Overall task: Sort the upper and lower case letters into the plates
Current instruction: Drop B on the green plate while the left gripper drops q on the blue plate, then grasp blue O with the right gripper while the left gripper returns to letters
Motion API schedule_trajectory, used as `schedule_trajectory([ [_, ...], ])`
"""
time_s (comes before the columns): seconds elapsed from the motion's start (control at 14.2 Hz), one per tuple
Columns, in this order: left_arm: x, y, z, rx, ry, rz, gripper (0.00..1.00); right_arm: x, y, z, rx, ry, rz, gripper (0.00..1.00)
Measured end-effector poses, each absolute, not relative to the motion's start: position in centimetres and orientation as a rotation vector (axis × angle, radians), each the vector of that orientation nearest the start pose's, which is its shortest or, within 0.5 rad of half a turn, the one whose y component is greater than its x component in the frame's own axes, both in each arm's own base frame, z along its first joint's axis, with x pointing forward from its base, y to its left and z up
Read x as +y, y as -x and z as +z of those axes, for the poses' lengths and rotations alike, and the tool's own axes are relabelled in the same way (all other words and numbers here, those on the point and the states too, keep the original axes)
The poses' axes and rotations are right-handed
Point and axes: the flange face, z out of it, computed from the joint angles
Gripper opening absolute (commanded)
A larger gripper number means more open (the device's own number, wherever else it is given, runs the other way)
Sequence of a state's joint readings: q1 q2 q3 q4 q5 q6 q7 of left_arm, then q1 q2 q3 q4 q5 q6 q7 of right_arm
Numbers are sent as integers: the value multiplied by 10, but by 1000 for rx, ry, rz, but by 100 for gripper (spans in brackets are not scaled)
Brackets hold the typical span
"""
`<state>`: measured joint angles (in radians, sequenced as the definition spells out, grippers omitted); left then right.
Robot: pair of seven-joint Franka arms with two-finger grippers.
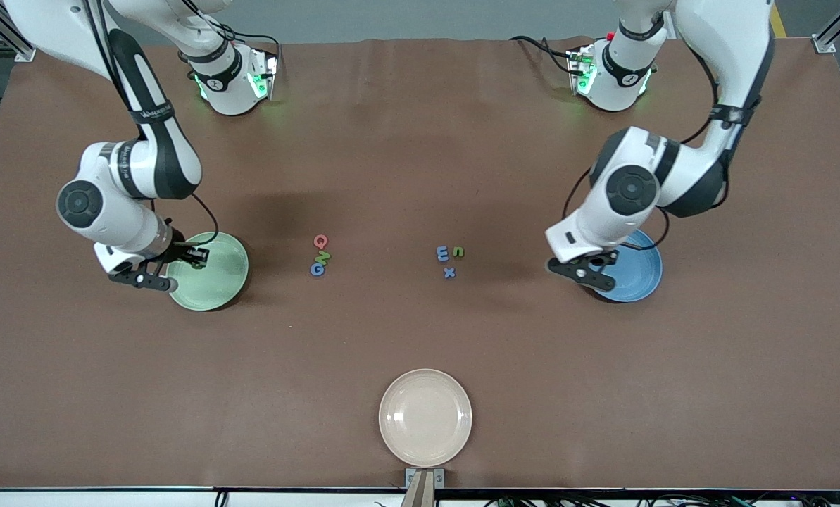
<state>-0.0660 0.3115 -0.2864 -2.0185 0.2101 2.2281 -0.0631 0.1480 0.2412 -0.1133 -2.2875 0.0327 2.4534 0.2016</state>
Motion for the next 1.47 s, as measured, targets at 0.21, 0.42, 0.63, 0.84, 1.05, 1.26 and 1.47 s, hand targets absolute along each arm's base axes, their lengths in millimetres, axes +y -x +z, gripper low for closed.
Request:
schedule_trajectory([
  [0.21, -141, -560, 276, 617, 2968, 48, 3, 13, -499, 213, 309, 3144, 121, 8],
  [0.42, -119, -548, 251, 658, 2974, 60, 3, 10, -495, 197, 316, 3148, 142, 95],
  [0.63, -113, -535, 231, 683, 2962, 97, 4, 10, -495, 194, 316, 3149, 145, 100],
  [0.84, -108, -522, 213, 718, 2943, 131, 6, 13, -502, 201, 318, 3147, 123, 100],
  [1.05, -100, -517, 201, 710, 2954, 138, 11, 38, -525, 227, 372, 3138, 139, 100],
  [1.26, -96, -513, 195, 703, 2958, 158, 17, 96, -545, 258, 458, 3123, 77, 100],
  [1.47, -96, -510, 191, 706, 2958, 171, 70, 163, -540, 266, 535, 3092, 45, 100],
])
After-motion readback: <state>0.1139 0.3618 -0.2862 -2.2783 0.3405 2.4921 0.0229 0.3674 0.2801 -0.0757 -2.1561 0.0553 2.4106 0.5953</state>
